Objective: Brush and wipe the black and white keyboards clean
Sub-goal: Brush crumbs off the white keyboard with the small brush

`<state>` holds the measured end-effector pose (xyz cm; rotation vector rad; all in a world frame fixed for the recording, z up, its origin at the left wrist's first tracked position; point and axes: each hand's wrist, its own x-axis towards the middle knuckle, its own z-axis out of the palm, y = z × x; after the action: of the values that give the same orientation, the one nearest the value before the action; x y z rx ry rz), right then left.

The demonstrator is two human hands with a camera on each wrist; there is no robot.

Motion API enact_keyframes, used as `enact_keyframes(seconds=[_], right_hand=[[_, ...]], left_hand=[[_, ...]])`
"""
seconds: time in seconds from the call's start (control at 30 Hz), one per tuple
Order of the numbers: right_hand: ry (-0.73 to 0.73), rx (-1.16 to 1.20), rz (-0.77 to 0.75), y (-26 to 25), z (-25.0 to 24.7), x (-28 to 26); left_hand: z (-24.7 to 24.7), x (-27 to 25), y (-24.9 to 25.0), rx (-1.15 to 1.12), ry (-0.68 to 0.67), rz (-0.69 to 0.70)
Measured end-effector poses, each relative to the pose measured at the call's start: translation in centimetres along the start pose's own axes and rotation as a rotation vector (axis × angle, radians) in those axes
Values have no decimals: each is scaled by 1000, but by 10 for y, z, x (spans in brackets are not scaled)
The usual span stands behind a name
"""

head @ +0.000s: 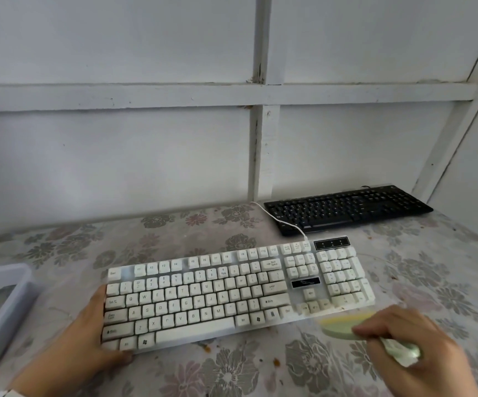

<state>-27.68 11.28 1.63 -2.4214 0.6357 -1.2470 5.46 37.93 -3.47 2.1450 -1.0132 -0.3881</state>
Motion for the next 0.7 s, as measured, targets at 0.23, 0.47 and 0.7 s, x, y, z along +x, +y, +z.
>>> enact_keyframes(seconds=[0.23,0.47,0.7], right_hand=[[-56,183,16,15,16,-1],[-24,182,87,29,-11,8],[-47,242,170,34,-14,11]], left_hand=[[1,5,-8,34,-21,-36],[0,5,-9,31,-29,-7],[-2,2,13,-58,-1,78]])
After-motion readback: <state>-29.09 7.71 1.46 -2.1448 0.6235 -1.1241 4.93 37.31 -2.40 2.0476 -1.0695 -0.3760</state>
